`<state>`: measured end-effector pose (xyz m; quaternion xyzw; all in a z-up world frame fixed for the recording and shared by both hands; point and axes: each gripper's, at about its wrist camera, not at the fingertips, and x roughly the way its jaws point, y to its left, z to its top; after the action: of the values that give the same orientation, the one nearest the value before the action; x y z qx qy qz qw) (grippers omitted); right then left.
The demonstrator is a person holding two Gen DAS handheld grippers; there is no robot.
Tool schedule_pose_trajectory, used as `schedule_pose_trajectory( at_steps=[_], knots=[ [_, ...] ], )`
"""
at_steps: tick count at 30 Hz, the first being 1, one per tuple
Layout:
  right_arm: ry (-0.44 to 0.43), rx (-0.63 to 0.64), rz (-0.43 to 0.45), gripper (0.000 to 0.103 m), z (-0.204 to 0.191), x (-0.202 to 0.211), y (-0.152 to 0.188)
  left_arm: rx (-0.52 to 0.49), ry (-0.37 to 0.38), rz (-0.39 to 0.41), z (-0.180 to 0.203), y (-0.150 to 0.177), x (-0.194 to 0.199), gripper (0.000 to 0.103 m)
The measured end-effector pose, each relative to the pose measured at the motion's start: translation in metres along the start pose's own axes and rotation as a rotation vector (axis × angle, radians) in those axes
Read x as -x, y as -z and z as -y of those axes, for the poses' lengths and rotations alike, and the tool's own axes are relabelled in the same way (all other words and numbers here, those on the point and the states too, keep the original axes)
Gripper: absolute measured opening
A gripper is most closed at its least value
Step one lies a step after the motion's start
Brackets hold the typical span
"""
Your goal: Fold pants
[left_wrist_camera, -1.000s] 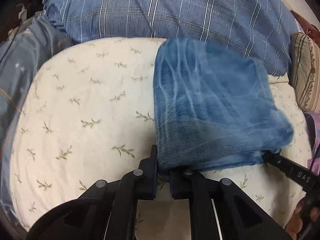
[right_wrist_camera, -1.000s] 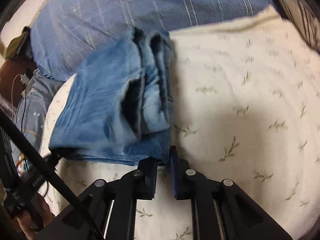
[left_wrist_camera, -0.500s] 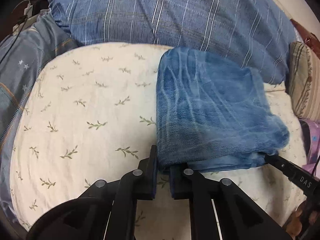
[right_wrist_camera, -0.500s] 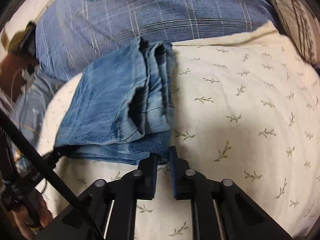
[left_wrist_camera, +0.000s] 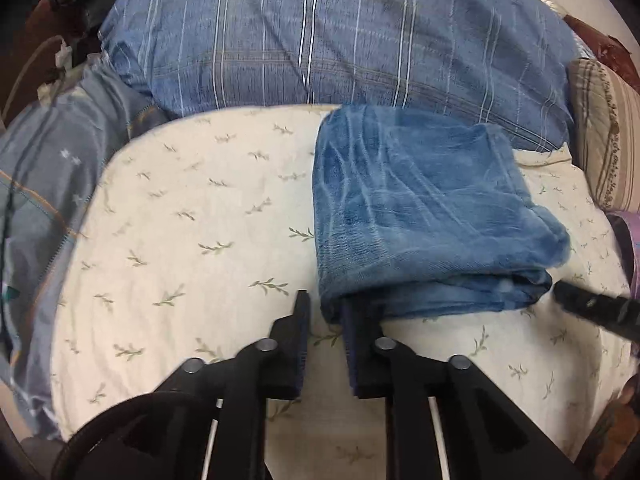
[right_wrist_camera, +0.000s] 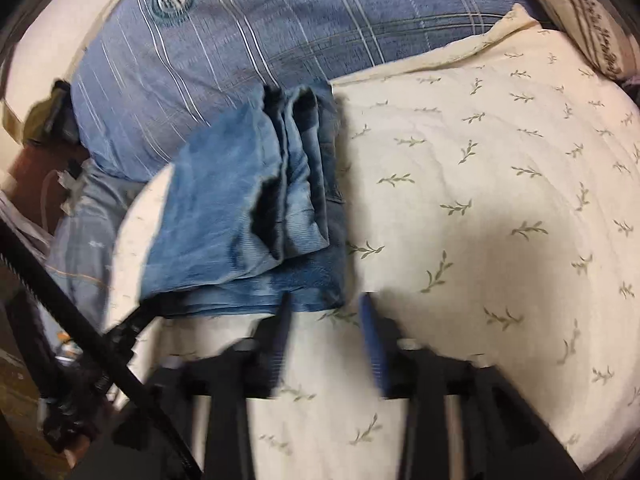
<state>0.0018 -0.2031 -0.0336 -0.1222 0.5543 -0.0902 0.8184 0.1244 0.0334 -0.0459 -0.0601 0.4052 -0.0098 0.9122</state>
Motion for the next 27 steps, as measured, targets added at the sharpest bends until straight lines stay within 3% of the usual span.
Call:
schedule_pose_trajectory(
  at_steps=[1, 3, 7, 11, 13, 15, 18, 20, 21, 23, 24, 26, 27],
  knots=[
    [-0.016, -0.002, 0.023, 0.054, 0.001, 0.008, 0.001, -0.011, -0.017, 0.017, 0.001, 0.002, 0.007, 0.033],
    [-0.035, -0.002, 0.068, 0.062, 0.002, 0.023, 0.0, -0.023, -0.036, 0.081, 0.003, 0.005, 0.022, 0.039],
    [-0.121, -0.034, 0.127, 0.067, 0.006, 0.033, -0.011, -0.042, -0.042, 0.091, 0.009, 0.006, 0.026, 0.041],
    [-0.195, -0.068, 0.064, 0.069, 0.001, 0.007, -0.035, -0.041, -0.038, 0.042, 0.01, 0.004, 0.01, 0.04],
    [-0.188, -0.071, 0.027, 0.069, -0.004, -0.011, -0.043, -0.044, -0.041, 0.041, 0.01, 0.003, 0.007, 0.04],
    [-0.159, -0.061, -0.005, 0.065, -0.01, -0.019, -0.042, -0.048, -0.04, 0.041, 0.009, 0.001, 0.004, 0.04],
    [-0.087, -0.017, -0.025, 0.041, -0.016, -0.025, -0.034, -0.035, -0.029, 0.04, 0.006, -0.003, -0.001, 0.04],
    [-0.089, -0.016, -0.013, 0.033, -0.014, -0.021, -0.032, -0.018, -0.002, 0.033, 0.004, -0.004, -0.004, 0.032],
    [-0.1, -0.005, -0.012, 0.027, -0.015, -0.018, -0.032, -0.01, 0.019, 0.033, 0.002, -0.004, -0.004, 0.019],
    [-0.105, 0.003, 0.003, 0.021, -0.016, -0.013, -0.031, 0.005, 0.041, 0.057, 0.0, -0.003, 0.001, 0.012],
    [-0.106, 0.009, 0.008, 0.02, -0.018, -0.01, -0.032, -0.005, 0.017, 0.089, 0.0, -0.003, 0.006, 0.002],
    [-0.101, 0.0, 0.006, 0.02, -0.016, -0.01, -0.033, -0.018, -0.039, 0.106, -0.003, -0.002, 0.006, 0.002],
    [-0.107, -0.014, -0.003, 0.02, -0.012, -0.013, -0.033, 0.008, -0.001, 0.079, -0.008, -0.002, 0.004, 0.002]
  ],
)
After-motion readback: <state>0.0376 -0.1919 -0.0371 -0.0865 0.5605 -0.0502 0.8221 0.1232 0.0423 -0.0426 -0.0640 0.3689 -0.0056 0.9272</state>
